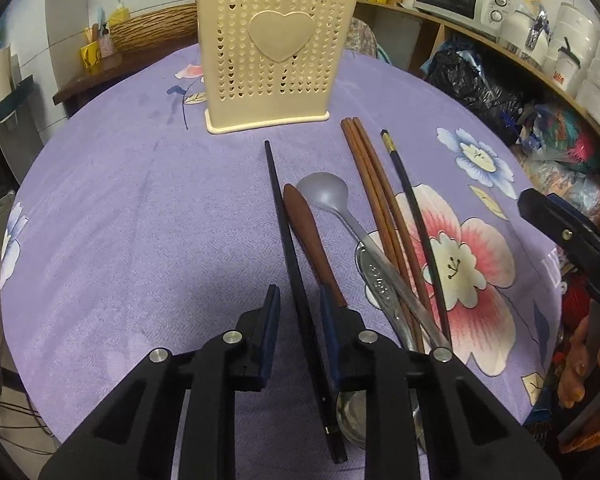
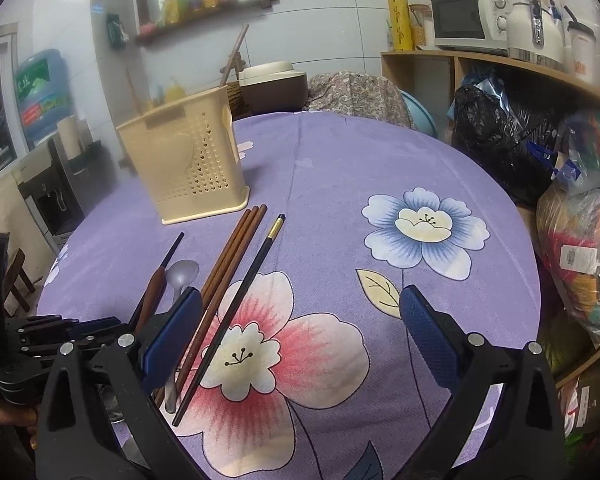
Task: Organize utensils
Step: 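Grasp the black chopstick with the left tool while the right tool grasps the wooden-handled spoon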
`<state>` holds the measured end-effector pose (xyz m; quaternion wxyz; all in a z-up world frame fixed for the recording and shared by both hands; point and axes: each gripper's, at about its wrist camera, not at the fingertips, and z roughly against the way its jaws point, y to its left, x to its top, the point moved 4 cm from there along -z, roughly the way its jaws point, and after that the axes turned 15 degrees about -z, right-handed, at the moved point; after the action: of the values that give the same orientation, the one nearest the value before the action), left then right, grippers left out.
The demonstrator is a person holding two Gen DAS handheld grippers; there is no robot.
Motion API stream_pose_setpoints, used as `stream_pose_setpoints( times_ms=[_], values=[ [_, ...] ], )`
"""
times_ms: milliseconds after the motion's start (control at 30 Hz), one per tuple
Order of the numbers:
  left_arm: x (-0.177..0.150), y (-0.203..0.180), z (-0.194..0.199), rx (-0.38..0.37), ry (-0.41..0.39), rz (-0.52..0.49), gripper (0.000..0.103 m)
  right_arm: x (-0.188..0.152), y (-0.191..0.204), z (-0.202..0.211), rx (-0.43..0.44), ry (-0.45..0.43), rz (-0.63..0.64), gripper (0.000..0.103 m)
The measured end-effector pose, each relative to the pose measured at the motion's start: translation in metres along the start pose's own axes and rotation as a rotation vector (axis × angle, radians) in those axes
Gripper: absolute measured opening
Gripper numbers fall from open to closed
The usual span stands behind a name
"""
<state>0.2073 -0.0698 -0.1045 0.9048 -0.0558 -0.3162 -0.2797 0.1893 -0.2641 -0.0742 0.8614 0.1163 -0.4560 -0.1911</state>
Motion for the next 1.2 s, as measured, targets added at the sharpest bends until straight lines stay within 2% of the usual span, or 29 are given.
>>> stream_pose_setpoints(
  times_ms=[100,267,400,533,667,767,833,900,1000,1133,1200],
  values=[
    [-0.001,0.003,-0.002,0.027,0.006,0.003,0.009,0.000,0.003,0.001,0.000,0.005,0.003,0.097],
    [-0.009,0.020,0.002,0.045,0.011,0.025,0.008,-0.003,0.012,-0.002,-0.001,0.032,0.032,0.097],
    [-0.027,0.052,0.013,0.083,0.011,0.092,0.008,-0.007,0.029,-0.007,0.044,0.079,0.063,0.097],
    [-0.043,0.084,0.023,0.112,0.008,0.172,0.008,-0.015,0.056,-0.018,0.123,0.168,0.085,0.097],
    [-0.048,0.089,0.028,0.116,0.010,0.177,0.009,-0.027,0.085,-0.028,0.162,0.237,0.141,0.097],
    [-0.046,0.089,0.027,0.107,0.009,0.174,0.010,-0.038,0.105,-0.037,0.172,0.288,0.195,0.088],
    [-0.045,0.091,0.028,0.094,0.005,0.176,0.017,-0.045,0.116,-0.046,0.161,0.321,0.230,0.074],
    [-0.044,0.097,0.030,0.090,-0.003,0.189,0.032,-0.051,0.121,-0.054,0.159,0.366,0.237,0.066],
    [-0.040,0.105,0.036,0.104,-0.030,0.192,0.041,-0.057,0.131,-0.069,0.137,0.413,0.252,0.056],
    [-0.034,0.112,0.038,0.132,-0.037,0.168,0.043,-0.063,0.144,-0.089,0.104,0.465,0.298,0.044],
    [-0.033,0.115,0.038,0.130,-0.036,0.164,0.043,-0.062,0.149,-0.097,0.069,0.453,0.319,0.042]
  ],
)
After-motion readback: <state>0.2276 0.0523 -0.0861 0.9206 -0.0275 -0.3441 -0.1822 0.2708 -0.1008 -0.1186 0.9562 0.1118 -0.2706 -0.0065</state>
